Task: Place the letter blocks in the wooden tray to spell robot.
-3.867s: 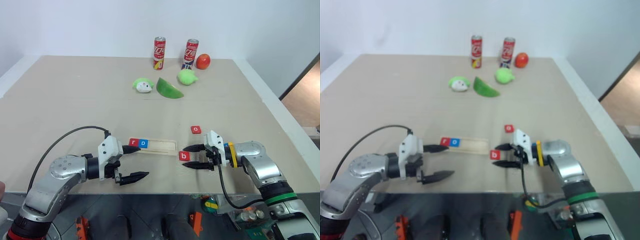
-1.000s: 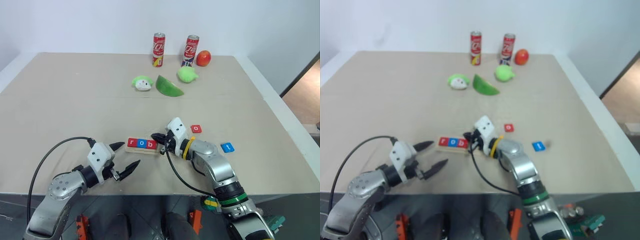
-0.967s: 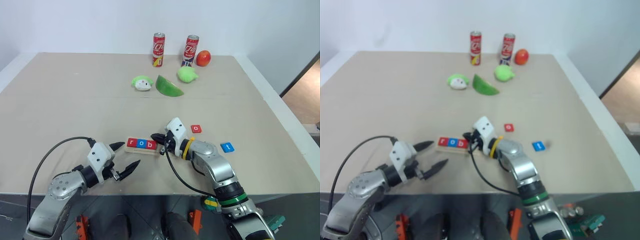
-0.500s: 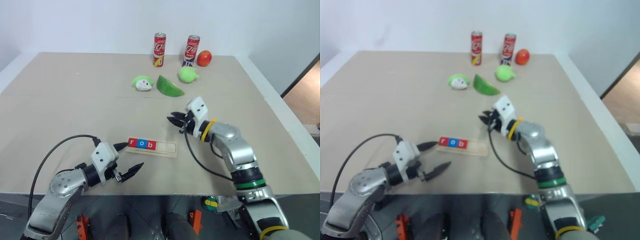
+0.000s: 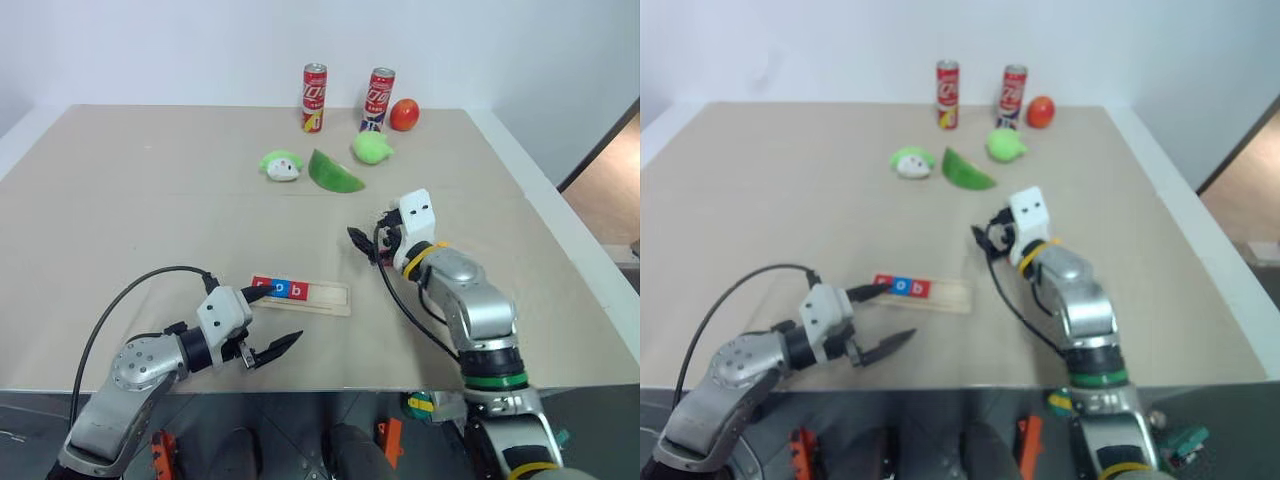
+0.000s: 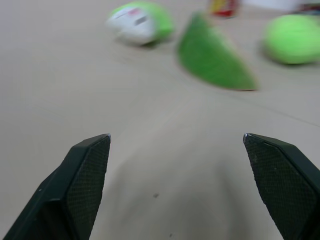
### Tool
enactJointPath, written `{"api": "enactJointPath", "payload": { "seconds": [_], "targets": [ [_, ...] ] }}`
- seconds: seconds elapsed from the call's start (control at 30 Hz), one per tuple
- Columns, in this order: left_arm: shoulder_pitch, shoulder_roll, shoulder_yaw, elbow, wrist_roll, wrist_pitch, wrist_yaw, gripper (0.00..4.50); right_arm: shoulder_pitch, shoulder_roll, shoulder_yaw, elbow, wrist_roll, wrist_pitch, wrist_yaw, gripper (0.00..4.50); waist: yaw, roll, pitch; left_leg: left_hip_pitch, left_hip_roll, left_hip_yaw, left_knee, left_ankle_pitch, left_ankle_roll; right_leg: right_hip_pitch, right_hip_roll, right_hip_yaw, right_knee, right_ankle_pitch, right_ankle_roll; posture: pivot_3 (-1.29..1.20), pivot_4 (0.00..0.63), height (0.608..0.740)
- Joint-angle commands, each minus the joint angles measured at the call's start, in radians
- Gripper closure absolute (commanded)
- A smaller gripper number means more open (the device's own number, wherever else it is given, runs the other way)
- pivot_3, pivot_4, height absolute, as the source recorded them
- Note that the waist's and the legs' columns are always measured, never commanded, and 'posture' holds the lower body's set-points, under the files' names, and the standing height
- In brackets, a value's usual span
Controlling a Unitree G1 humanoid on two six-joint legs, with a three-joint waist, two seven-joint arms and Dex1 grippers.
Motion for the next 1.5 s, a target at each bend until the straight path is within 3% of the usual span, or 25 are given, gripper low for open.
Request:
{"api": "enactJointPath", "payload": {
  "seconds": [0.03, 0.27, 0.5, 0.63, 0.83, 1.2, 1.5],
  "targets": [
    [-0.009, -0.009, -0.015, -0.020, 0.016, -0.020, 0.012, 0.00, 0.045, 0.035, -0.035, -0.088, -0.058, 0.010, -0.143, 0.08, 0.001, 0.000, 0.000, 0.000, -0.001, 0.000, 0.001, 0.000, 0.000, 0.000, -0.001, 0.000, 0.000, 0.000, 0.001, 0.00, 0.150, 0.740],
    [-0.021, -0.027, -0.029, -0.021, 0.014, -0.013, 0.025, 0.00, 0.159, 0.103, -0.075, -0.123, -0.050, 0.047, -0.240, 0.08, 0.003, 0.000, 0.000, 0.000, -0.004, 0.002, 0.002, 0.000, 0.000, 0.001, -0.004, 0.001, 0.000, 0.000, 0.004, 0.00, 0.150, 0.740],
    [-0.034, -0.024, -0.031, -0.010, 0.020, -0.011, 0.015, 0.00, 0.154, 0.196, -0.142, -0.052, -0.012, 0.054, -0.313, 0.08, 0.001, 0.000, -0.001, 0.000, -0.002, 0.001, 0.002, 0.000, 0.000, 0.001, -0.002, 0.001, 0.000, 0.001, 0.003, 0.00, 0.150, 0.740],
    [-0.025, -0.026, -0.033, -0.005, 0.016, -0.012, 0.008, 0.00, 0.179, 0.240, -0.128, -0.070, -0.029, 0.042, -0.352, 1.20, 0.000, 0.000, -0.002, 0.000, -0.001, 0.001, 0.002, 0.000, 0.000, 0.001, -0.002, 0.001, 0.000, 0.001, 0.002, 0.00, 0.150, 0.740],
    [-0.010, -0.022, -0.033, -0.001, 0.013, -0.013, -0.007, 0.00, 0.242, 0.233, -0.058, -0.168, -0.056, 0.074, -0.341, 3.24, -0.001, -0.001, -0.002, 0.000, -0.001, 0.001, 0.001, 0.000, 0.000, 0.001, -0.002, 0.000, 0.000, 0.001, 0.002, 0.00, 0.150, 0.740],
    [-0.014, -0.002, -0.028, 0.010, -0.007, -0.005, -0.040, 0.00, 0.489, 0.029, 0.069, -0.569, 0.075, 0.280, -0.087, 3.24, -0.002, -0.001, -0.003, 0.000, -0.001, -0.001, 0.001, 0.000, 0.000, 0.001, -0.001, -0.001, 0.000, -0.001, 0.001, 0.00, 0.150, 0.740],
    [-0.020, 0.006, -0.028, 0.014, -0.008, -0.001, -0.048, 0.00, 0.561, 0.022, 0.037, -0.614, 0.113, 0.287, -0.093, 3.24, -0.002, -0.004, -0.004, 0.001, 0.000, 0.000, 0.002, 0.000, 0.000, 0.002, -0.002, -0.001, 0.000, -0.002, -0.004, 0.00, 0.150, 0.740]
  ]
}}
